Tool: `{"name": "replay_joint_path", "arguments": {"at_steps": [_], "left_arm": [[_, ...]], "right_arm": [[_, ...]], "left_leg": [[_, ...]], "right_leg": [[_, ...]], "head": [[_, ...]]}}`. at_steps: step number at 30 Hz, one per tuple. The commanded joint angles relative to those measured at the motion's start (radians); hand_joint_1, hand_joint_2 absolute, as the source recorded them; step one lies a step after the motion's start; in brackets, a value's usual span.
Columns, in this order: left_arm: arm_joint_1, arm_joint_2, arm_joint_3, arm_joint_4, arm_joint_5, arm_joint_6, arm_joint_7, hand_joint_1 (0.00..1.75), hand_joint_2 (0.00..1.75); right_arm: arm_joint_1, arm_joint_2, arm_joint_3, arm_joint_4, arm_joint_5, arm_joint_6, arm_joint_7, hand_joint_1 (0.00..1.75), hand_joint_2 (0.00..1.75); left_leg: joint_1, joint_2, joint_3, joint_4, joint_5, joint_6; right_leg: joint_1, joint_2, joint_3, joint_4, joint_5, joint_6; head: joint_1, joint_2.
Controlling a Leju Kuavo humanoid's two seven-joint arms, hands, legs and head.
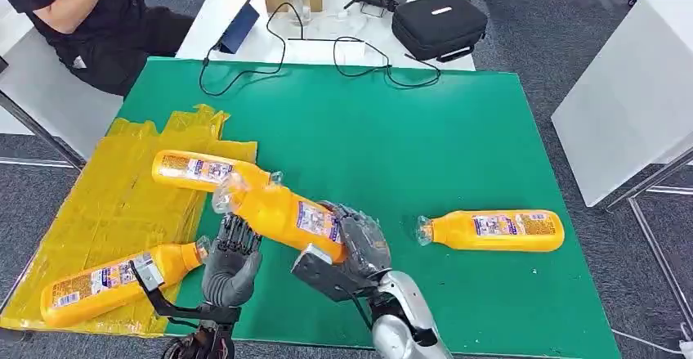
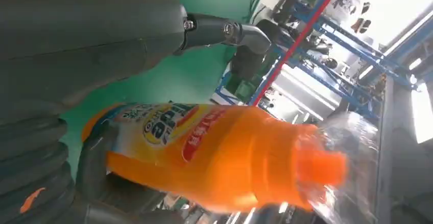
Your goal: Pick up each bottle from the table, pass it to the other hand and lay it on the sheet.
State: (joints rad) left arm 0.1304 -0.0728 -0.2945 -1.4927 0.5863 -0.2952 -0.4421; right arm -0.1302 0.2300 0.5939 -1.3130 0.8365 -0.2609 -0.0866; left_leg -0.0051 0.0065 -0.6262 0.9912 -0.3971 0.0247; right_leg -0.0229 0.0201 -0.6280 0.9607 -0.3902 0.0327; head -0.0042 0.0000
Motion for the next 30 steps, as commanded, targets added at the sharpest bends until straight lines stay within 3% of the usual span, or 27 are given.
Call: {"name": "replay_joint_path", "arguments": {"at_steps": [1,19,30], "left_arm": [[0.022,-0.026,0.032,-0.008,-0.016,0.011,0.01,0.0,1.75],[0.015,-0.046,0.038,0.001,-0.049,0.013,0.01,0.0,1.75],[0.0,-0.055,0.03,-0.019,-0.052,0.037,0.029,0.0,1.75]], "right_arm": [[-0.039,-0.004,0.088,-0.076,-0.003,-0.009,0.002,1.75,1.75],[-0.054,0.028,0.157,-0.005,-0.024,0.025,-0.001,1.75,1.75],[-0.151,0.088,0.266,0.447,-0.134,0.032,-0.056,1.75,1.75]], "left_leg": [[0.0,0.001,0.002,0.001,-0.001,-0.001],[0.001,-0.001,0.004,0.0,-0.002,-0.002],[0.001,0.0,0.008,-0.001,-0.002,-0.003]], "right_leg": [[0.001,0.0,0.001,0.0,-0.001,-0.001],[0.001,-0.002,0.005,0.0,-0.002,-0.002],[0.002,-0.002,0.007,-0.001,-0.002,-0.003]], "head": [[0.0,0.0],[0.0,0.0],[0.0,0.0]]}}
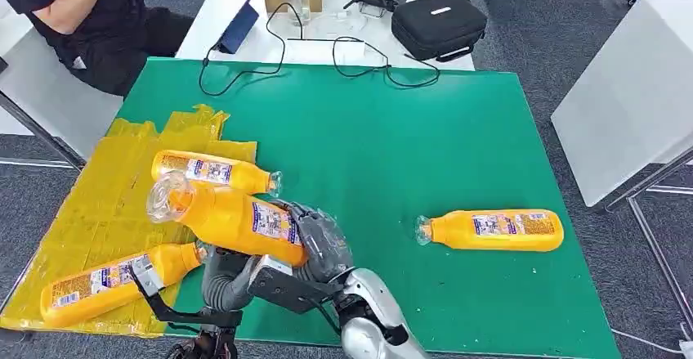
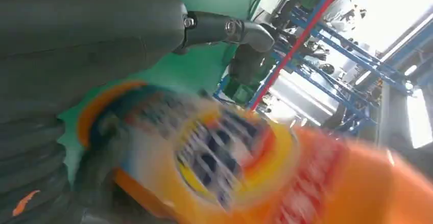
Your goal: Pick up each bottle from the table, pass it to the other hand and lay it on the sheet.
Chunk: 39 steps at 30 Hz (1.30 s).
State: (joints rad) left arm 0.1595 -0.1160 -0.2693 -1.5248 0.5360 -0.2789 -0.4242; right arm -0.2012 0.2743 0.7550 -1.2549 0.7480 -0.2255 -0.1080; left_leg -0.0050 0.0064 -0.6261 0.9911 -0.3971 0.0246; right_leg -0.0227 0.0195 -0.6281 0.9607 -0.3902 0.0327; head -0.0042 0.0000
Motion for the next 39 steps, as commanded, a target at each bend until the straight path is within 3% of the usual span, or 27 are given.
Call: {"name": "replay_joint_path", "arguments": {"at_steps": [1,10,18,19,20,39], "left_arm": [[-0.029,-0.016,0.009,0.006,-0.002,0.027,0.012,0.0,1.75],[-0.02,-0.036,0.059,-0.049,0.0,0.051,0.018,0.0,1.75],[-0.013,-0.046,0.073,-0.067,-0.02,0.041,0.02,0.05,1.75],[-0.01,-0.052,0.083,-0.067,-0.024,0.039,0.017,1.47,1.75],[-0.01,-0.052,0.083,-0.067,-0.024,0.039,0.017,1.75,1.75],[0.022,-0.077,0.129,-0.15,-0.128,0.069,-0.04,1.75,1.75]], "right_arm": [[-0.085,0.051,0.12,0.428,-0.052,-0.007,-0.054,1.75,1.75],[-0.125,0.075,0.276,0.548,-0.087,0.068,-0.072,1.75,1.75],[-0.151,0.075,0.336,0.551,-0.128,0.063,-0.074,1.75,1.75],[-0.155,0.075,0.34,0.552,-0.136,0.06,-0.074,1.75,1.75],[-0.155,0.075,0.34,0.552,-0.136,0.06,-0.074,1.75,1.75],[-0.113,0.012,0.246,0.426,-0.159,0.004,-0.062,1.75,1.75]], "left_leg": [[0.001,-0.001,0.005,-0.001,-0.001,-0.002],[0.002,-0.002,0.007,0.0,-0.003,-0.003],[0.002,-0.005,0.006,0.0,-0.002,-0.002],[0.001,-0.003,0.002,0.0,0.0,-0.001],[0.002,-0.006,0.006,0.001,-0.002,-0.002],[0.001,-0.006,0.004,0.0,-0.001,-0.002]], "right_leg": [[0.001,-0.001,0.005,-0.001,-0.001,-0.002],[0.002,-0.004,0.007,0.0,-0.003,-0.003],[0.002,-0.008,0.005,0.0,-0.004,-0.003],[0.001,-0.005,0.001,-0.001,-0.001,-0.001],[0.002,-0.008,0.006,0.0,-0.004,-0.003],[0.002,-0.008,0.004,-0.001,-0.003,-0.002]], "head": [[0.0,0.0],[0.001,0.0],[0.0,0.0],[0.0,0.0],[0.001,0.0],[0.0,0.0]]}}
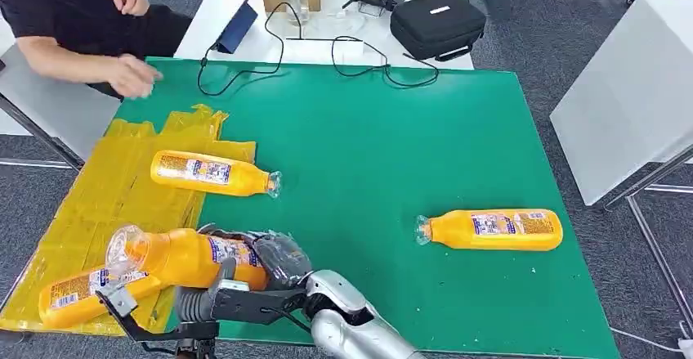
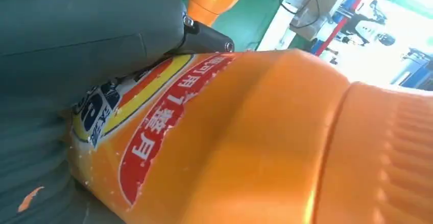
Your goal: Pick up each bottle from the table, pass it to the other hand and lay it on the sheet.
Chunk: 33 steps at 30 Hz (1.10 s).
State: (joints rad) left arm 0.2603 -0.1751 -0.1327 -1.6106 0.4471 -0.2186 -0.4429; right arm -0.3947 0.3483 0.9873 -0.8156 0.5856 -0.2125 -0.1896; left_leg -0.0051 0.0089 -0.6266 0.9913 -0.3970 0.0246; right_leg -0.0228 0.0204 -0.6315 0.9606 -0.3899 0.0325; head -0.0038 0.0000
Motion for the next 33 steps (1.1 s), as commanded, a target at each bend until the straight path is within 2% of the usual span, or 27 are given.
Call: {"name": "replay_joint_path", "arguments": {"at_steps": [1,2,3,4,5,6,7,8,9,11,14,17,18,20,23,25,26,27,33], "left_arm": [[-0.076,-0.018,-0.005,-0.071,-0.047,0.012,-0.024,1.75,1.75],[-0.073,-0.019,0.0,-0.08,-0.074,0.026,-0.034,1.75,1.75],[-0.07,-0.02,0.009,-0.094,-0.117,0.047,-0.043,1.75,1.75],[-0.068,-0.019,0.015,-0.102,-0.128,0.05,-0.046,1.75,1.75],[-0.062,-0.021,0.026,-0.113,-0.232,0.116,-0.068,1.75,1.75],[-0.056,-0.02,0.034,-0.121,-0.248,0.124,-0.072,1.75,1.75],[-0.045,-0.023,0.061,-0.132,-0.344,0.181,-0.086,1.75,1.75],[-0.04,-0.024,0.085,-0.136,-0.401,0.207,-0.094,1.75,1.75],[-0.035,-0.026,0.117,-0.142,-0.471,0.25,-0.103,1.75,1.75],[-0.036,-0.023,0.153,-0.138,-0.547,0.275,-0.103,1.75,1.75],[-0.037,-0.02,0.168,-0.133,-0.564,0.271,-0.102,1.75,1.75],[-0.054,0.019,0.195,-0.083,-0.747,0.414,-0.119,1.75,1.75],[-0.061,0.028,0.196,-0.067,-0.746,0.418,-0.119,1.75,1.75],[-0.088,0.067,0.189,-0.01,-0.927,0.59,-0.146,1.75,1.75],[-0.105,0.079,0.172,0.028,-0.959,0.636,-0.149,1.75,1.75],[-0.118,0.096,0.145,0.061,-1.054,0.71,-0.147,1.75,1.75],[-0.129,0.101,0.133,0.088,-1.132,0.792,-0.15,1.75,1.75],[-0.132,0.105,0.123,0.093,-1.145,0.806,-0.15,1.75,1.75],[-0.141,0.106,0.078,0.114,-1.378,0.917,-0.087,1.75,1.75]], "right_arm": [[0.086,-0.071,0.003,-0.034,0.002,-0.014,0.022,1.75,1.75],[0.1,-0.086,-0.022,-0.068,0.002,-0.036,0.028,1.75,1.75],[0.124,-0.112,-0.059,-0.135,0.007,-0.061,0.031,0.33,1.75],[0.138,-0.131,-0.076,-0.18,0.01,-0.062,0.035,0.0,1.75],[0.185,-0.14,-0.122,-0.256,0.026,-0.101,0.036,0.0,1.75],[0.217,-0.156,-0.14,-0.328,0.052,-0.085,0.057,0.0,0.0],[0.263,-0.19,-0.188,-0.448,0.076,-0.098,0.064,0.0,0.0],[0.291,-0.208,-0.22,-0.517,0.097,-0.096,0.068,0.0,0.0],[0.327,-0.24,-0.26,-0.615,0.105,-0.096,0.056,0.0,0.0],[0.363,-0.264,-0.306,-0.705,0.124,-0.078,0.059,0.0,0.0],[0.376,-0.263,-0.322,-0.723,0.131,-0.071,0.058,0.0,0.0],[0.442,-0.272,-0.388,-0.812,0.162,-0.104,0.049,0.0,0.0],[0.453,-0.282,-0.395,-0.832,0.167,-0.099,0.048,0.0,0.0],[0.495,-0.292,-0.441,-0.893,0.169,-0.098,0.043,0.0,0.0],[0.511,-0.298,-0.457,-0.915,0.17,-0.094,0.032,0.0,0.0],[0.523,-0.299,-0.467,-0.93,0.173,-0.102,0.032,0.0,0.0],[0.531,-0.305,-0.474,-0.943,0.174,-0.108,0.029,0.0,0.0],[0.533,-0.306,-0.476,-0.947,0.173,-0.109,0.027,0.0,0.0],[0.537,-0.313,-0.491,-0.958,0.163,-0.105,0.021,0.0,0.0]], "left_leg": [[0.001,-0.007,0.003,-0.001,0.0,-0.001],[0.002,-0.009,0.005,-0.001,-0.001,-0.002],[0.002,-0.01,0.007,0.0,-0.002,-0.002],[0.002,-0.008,0.003,-0.001,0.0,-0.001],[0.002,-0.011,0.005,0.0,-0.001,-0.002],[0.002,-0.008,0.002,0.0,0.0,-0.001],[0.002,-0.01,0.004,0.0,-0.002,-0.002],[0.001,-0.007,0.001,-0.001,0.0,-0.001],[0.002,-0.012,0.007,0.001,-0.004,-0.002],[0.001,-0.01,0.003,0.002,-0.003,-0.001],[0.0,-0.008,0.002,0.001,-0.003,-0.001],[0.0,-0.011,0.004,0.001,-0.003,-0.002],[0.0,-0.007,0.0,-0.001,-0.001,-0.001],[0.0,-0.01,0.003,-0.001,-0.002,-0.002],[0.0,-0.012,0.004,-0.001,-0.002,-0.002],[0.0,-0.008,0.002,-0.001,-0.001,-0.001],[0.001,-0.009,0.007,0.0,-0.003,-0.002],[0.0,-0.009,0.002,-0.001,-0.001,-0.001],[0.0,-0.01,0.004,0.0,-0.002,-0.002]], "right_leg": [[0.001,-0.008,0.006,-0.001,-0.002,-0.001],[0.002,-0.009,0.007,-0.001,-0.003,-0.002],[0.002,-0.011,0.01,-0.001,-0.004,-0.002],[0.002,-0.009,0.006,-0.001,-0.002,-0.001],[0.002,-0.012,0.008,-0.001,-0.004,-0.002],[0.002,-0.009,0.005,-0.002,-0.002,-0.001],[0.002,-0.011,0.008,-0.001,-0.004,-0.002],[0.001,-0.007,0.004,-0.001,-0.001,-0.001],[0.003,-0.013,0.011,0.0,-0.006,-0.002],[0.002,-0.01,0.008,0.0,-0.004,-0.002],[0.001,-0.006,0.006,0.0,-0.003,-0.001],[0.001,-0.009,0.008,0.0,-0.004,-0.002],[0.0,-0.006,0.004,-0.001,-0.002,-0.001],[0.0,-0.008,0.007,0.0,-0.003,-0.002],[0.0,-0.011,0.008,-0.001,-0.004,-0.002],[0.0,-0.006,0.005,-0.001,-0.002,-0.001],[0.001,-0.008,0.01,0.0,-0.004,-0.003],[0.0,-0.006,0.005,-0.001,-0.002,-0.001],[0.0,-0.007,0.008,-0.001,-0.003,-0.002]], "head": [[0.0,0.0],[0.0,0.0],[0.0,0.0],[0.0,0.0],[0.0,0.0],[0.0,0.0],[0.0,0.0],[0.0,0.0],[0.0,0.0],[0.0,0.0],[0.0,0.0],[0.0,0.0],[0.0,0.0],[0.0,0.0],[0.0,0.0],[0.0,0.0],[0.0,0.0],[0.0,0.0],[0.0,0.0]]}}
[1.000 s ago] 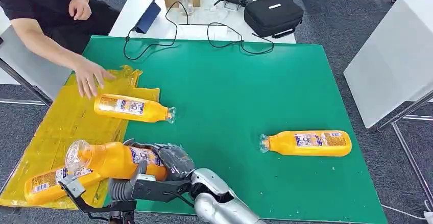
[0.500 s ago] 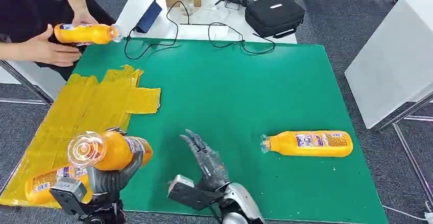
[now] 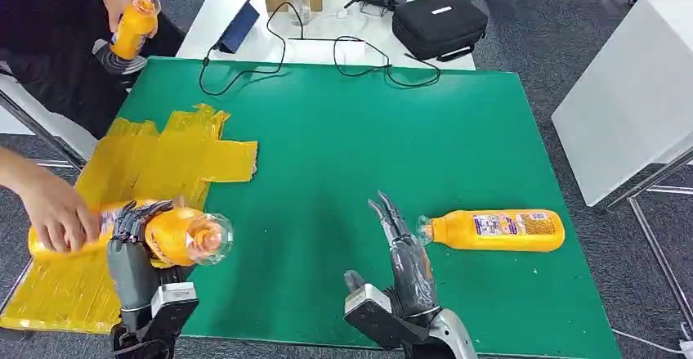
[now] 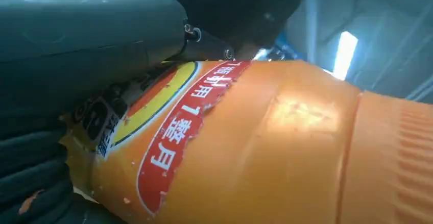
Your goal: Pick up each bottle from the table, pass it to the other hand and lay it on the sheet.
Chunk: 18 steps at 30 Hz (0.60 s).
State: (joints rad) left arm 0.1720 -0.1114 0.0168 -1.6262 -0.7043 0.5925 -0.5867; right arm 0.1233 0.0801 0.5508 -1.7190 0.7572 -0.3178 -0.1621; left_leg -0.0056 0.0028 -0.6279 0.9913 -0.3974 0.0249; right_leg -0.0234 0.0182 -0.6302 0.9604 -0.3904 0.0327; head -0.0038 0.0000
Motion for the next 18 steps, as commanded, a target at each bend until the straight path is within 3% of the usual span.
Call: {"name": "replay_joint_path", "arguments": {"at_steps": [1,6,8,10,11,12,16,18], "left_arm": [[-0.049,-0.004,-0.024,0.12,-0.38,0.106,0.058,1.75,1.75],[-0.058,-0.071,0.06,0.135,-0.556,0.106,0.024,1.75,1.75],[-0.077,-0.059,0.066,0.168,-0.737,0.106,0.111,1.75,1.75],[-0.102,0.039,-0.023,0.251,-0.866,0.106,0.295,1.75,1.75],[-0.102,0.039,-0.023,0.251,-0.866,0.106,0.295,1.75,1.75],[-0.232,0.342,-0.457,0.418,-0.866,0.106,0.82,1.75,1.75],[-0.253,0.35,-0.52,0.48,-0.866,0.106,0.886,1.75,1.75],[-0.294,0.378,-0.585,0.589,-0.866,0.106,0.969,1.75,1.75]], "right_arm": [[0.015,-0.05,-0.058,-0.055,-0.01,0.0,-0.009,0.0,0.0],[0.008,-0.061,-0.068,-0.057,-0.018,0.006,-0.018,0.0,0.0],[-0.001,-0.072,-0.068,-0.06,-0.018,0.014,-0.024,0.0,0.0],[-0.016,-0.082,-0.067,-0.051,-0.024,0.027,-0.028,0.0,0.0],[-0.016,-0.082,-0.067,-0.051,-0.024,0.027,-0.028,0.0,0.0],[-0.045,-0.085,-0.062,-0.02,-0.043,0.045,-0.043,0.0,0.0],[-0.055,-0.082,-0.057,-0.006,-0.044,0.05,-0.049,0.0,0.0],[-0.065,-0.071,-0.062,0.01,-0.047,0.071,-0.058,0.0,0.0]], "left_leg": [[0.0,-0.002,0.003,-0.001,0.0,-0.001],[0.001,-0.002,0.01,0.001,-0.005,-0.003],[0.0,-0.001,0.007,0.0,-0.003,-0.002],[0.0,-0.002,0.007,-0.001,-0.002,-0.002],[0.0,-0.003,0.005,-0.002,0.0,-0.002],[0.0,-0.002,0.007,-0.002,-0.001,-0.002],[0.002,-0.009,0.01,-0.001,-0.001,-0.005],[0.001,-0.002,0.008,-0.002,0.0,-0.005]], "right_leg": [[0.0,-0.003,0.003,-0.001,-0.001,-0.001],[0.002,-0.004,0.011,0.001,-0.005,-0.003],[0.001,-0.003,0.008,-0.001,-0.002,-0.002],[0.001,-0.004,0.008,-0.001,-0.002,-0.002],[0.0,-0.004,0.006,-0.001,-0.001,-0.002],[0.001,-0.004,0.007,-0.001,-0.002,-0.002],[0.002,-0.011,0.011,0.0,-0.004,-0.005],[0.002,-0.004,0.007,0.0,-0.001,-0.005]], "head": [[0.0,0.0],[0.0,0.0],[0.0,0.0],[0.0,0.0],[0.0,0.0],[0.0,0.0],[0.0,0.0],[-0.001,0.0]]}}
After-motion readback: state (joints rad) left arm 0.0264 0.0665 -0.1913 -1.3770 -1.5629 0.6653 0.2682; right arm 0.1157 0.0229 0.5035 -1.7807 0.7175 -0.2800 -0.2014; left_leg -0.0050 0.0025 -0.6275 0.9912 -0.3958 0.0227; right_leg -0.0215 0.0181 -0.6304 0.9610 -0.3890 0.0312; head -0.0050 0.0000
